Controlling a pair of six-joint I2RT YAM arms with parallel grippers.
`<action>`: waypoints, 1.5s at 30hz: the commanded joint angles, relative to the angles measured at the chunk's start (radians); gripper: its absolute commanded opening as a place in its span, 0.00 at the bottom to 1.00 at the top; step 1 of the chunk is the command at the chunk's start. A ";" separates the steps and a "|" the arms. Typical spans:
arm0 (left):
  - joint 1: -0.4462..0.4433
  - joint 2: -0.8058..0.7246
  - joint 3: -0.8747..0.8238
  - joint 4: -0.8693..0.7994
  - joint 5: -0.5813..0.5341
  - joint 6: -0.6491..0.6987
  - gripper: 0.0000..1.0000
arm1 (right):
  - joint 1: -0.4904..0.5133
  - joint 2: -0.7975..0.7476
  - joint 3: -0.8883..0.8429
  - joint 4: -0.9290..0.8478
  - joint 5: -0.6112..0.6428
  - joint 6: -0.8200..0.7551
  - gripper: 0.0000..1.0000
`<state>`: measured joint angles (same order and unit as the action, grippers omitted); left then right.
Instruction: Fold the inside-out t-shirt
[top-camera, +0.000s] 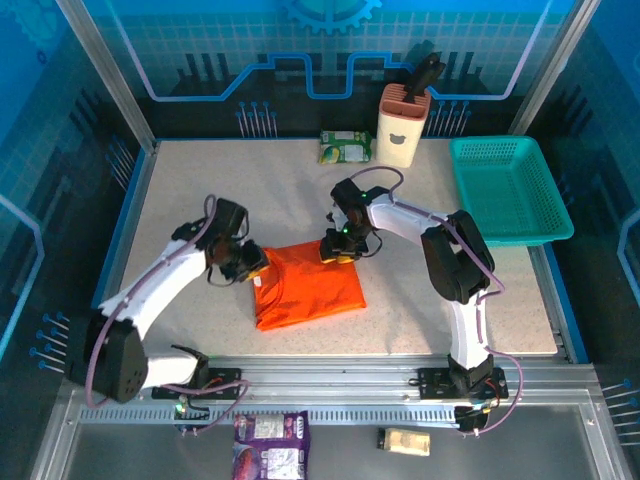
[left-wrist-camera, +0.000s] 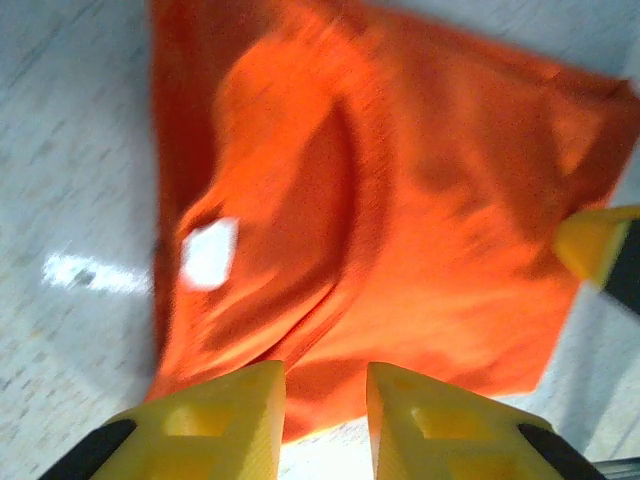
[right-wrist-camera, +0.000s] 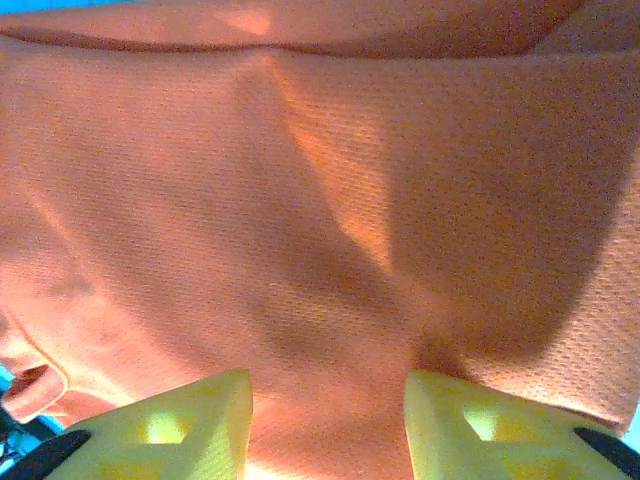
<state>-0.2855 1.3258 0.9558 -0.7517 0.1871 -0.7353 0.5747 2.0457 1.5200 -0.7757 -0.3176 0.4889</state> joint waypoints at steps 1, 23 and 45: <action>0.003 0.140 0.098 0.027 -0.006 0.065 0.28 | -0.005 -0.031 0.062 -0.041 -0.006 -0.029 0.45; 0.166 0.242 0.106 0.087 0.087 0.146 0.27 | -0.032 0.043 0.145 -0.066 -0.021 -0.077 0.45; -0.305 0.084 -0.233 0.288 0.154 -0.198 0.17 | -0.102 0.233 0.227 -0.040 -0.089 -0.103 0.43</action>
<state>-0.5770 1.4410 0.7818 -0.5312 0.3149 -0.8520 0.5076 2.2780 1.7767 -0.8268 -0.4171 0.3767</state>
